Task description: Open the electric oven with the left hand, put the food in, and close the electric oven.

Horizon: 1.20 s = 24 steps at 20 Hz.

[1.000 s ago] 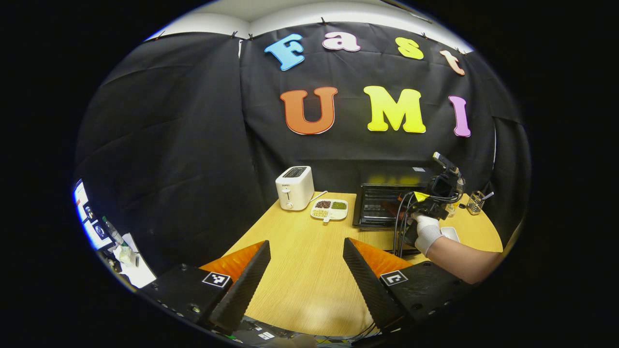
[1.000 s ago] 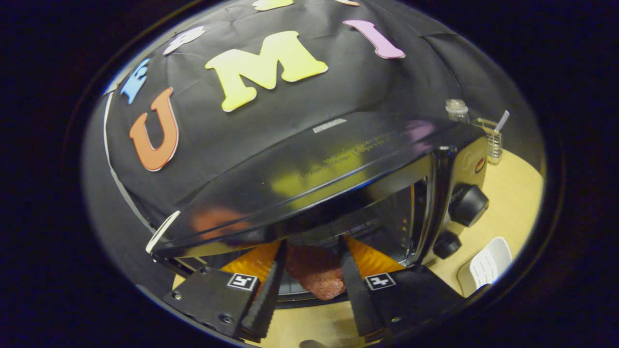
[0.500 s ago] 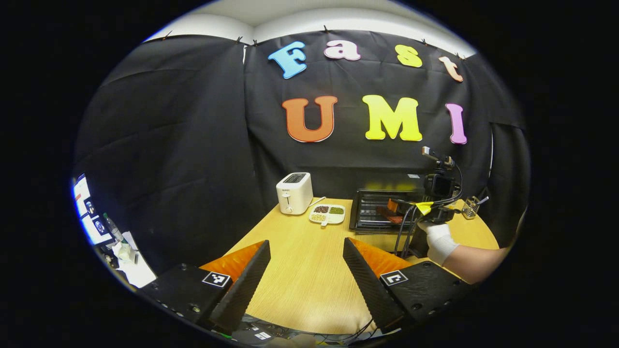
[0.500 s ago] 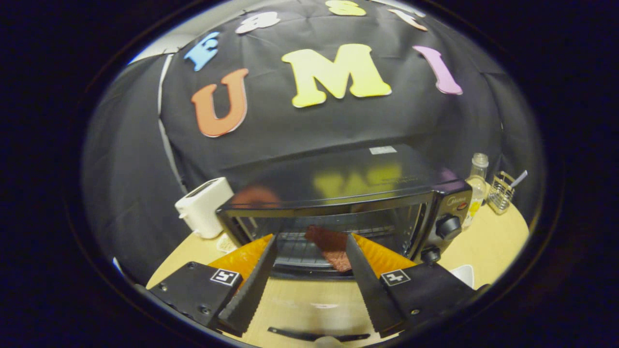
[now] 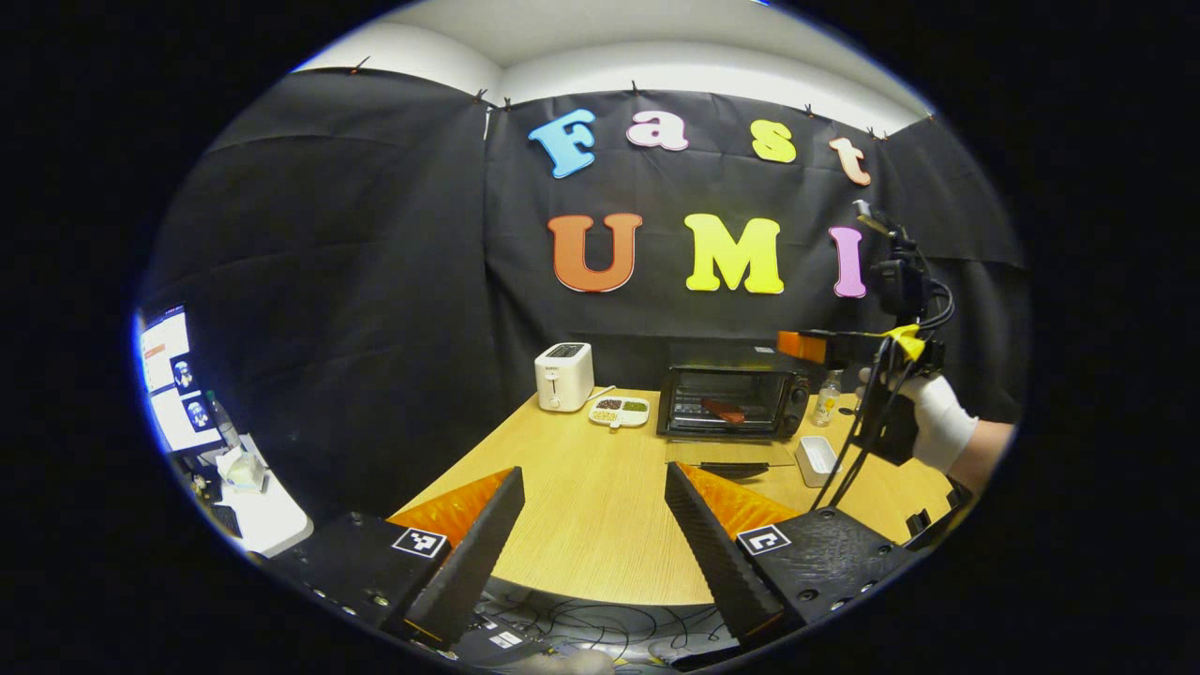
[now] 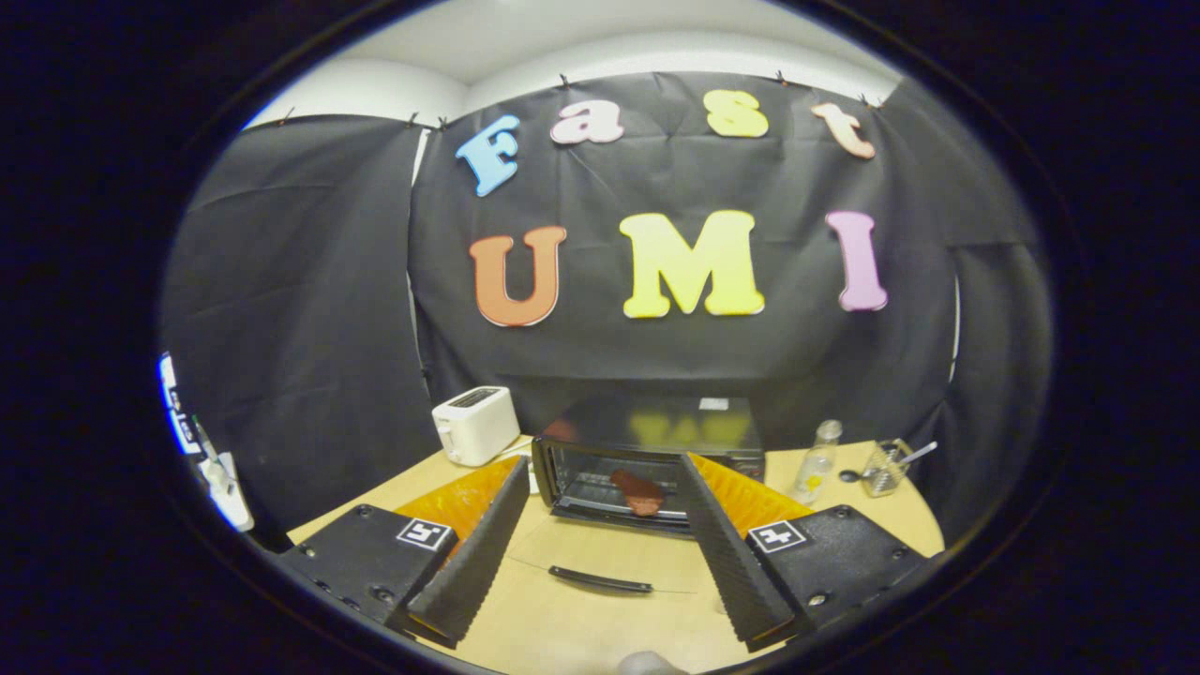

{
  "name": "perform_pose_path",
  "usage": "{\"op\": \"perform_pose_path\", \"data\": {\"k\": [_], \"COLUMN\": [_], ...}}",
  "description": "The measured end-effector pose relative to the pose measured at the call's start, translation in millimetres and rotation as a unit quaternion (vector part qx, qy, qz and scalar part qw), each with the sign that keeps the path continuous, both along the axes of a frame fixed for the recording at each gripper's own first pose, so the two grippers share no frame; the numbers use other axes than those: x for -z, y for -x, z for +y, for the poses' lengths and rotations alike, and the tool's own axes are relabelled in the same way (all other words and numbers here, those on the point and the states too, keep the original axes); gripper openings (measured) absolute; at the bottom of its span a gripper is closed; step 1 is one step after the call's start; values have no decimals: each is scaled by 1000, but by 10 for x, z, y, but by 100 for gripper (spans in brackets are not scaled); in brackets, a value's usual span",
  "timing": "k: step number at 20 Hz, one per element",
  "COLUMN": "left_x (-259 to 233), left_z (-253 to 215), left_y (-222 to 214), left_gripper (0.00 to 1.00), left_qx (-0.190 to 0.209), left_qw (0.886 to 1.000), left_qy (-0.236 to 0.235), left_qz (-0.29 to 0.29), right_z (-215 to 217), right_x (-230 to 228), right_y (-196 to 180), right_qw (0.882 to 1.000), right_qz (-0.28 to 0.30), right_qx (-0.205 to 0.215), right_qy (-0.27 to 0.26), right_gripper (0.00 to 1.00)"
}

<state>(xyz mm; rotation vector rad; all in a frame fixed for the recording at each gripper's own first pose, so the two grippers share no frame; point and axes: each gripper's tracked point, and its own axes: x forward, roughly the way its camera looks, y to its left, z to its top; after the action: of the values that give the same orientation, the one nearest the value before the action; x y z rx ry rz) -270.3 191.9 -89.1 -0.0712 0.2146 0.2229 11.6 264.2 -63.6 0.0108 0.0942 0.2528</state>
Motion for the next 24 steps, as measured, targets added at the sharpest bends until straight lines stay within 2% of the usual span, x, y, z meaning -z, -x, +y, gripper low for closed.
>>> {"op": "perform_pose_path", "data": {"k": [2,5,8,11,15,18,21,24], "left_x": [-11,-3,-65,-48,112,181,332,531], "left_z": [2,-21,-146,-362,-891,-1347,-1706,-1944], "left_y": [246,502,608,570,260,-77,-483,-880], "left_gripper": [96,97,97,97,97,97,97,96], "left_qx": [-6,-15,-18,-12,17,31,38,48], "left_qw": [1000,1000,999,999,999,999,999,998], "left_qy": [2,7,13,16,22,14,-10,-35], "left_qz": [-12,-20,-32,-35,-19,-15,-3,20], "right_z": [-170,-541,-868,-1203,-1758,-2045,-2298,-2636], "right_x": [-240,-403,-526,-390,-146,157,420,451], "right_y": [390,771,983,1126,1356,1505,1582,1527], "right_qw": [1000,999,999,999,999,999,998,998], "right_qz": [-17,-22,-25,-5,11,35,58,57], "right_qx": [1,16,32,38,47,25,-3,2], "right_qy": [-1,17,14,5,9,20,20,26], "right_gripper": [100,100,100,100,100,100,100,100]}}
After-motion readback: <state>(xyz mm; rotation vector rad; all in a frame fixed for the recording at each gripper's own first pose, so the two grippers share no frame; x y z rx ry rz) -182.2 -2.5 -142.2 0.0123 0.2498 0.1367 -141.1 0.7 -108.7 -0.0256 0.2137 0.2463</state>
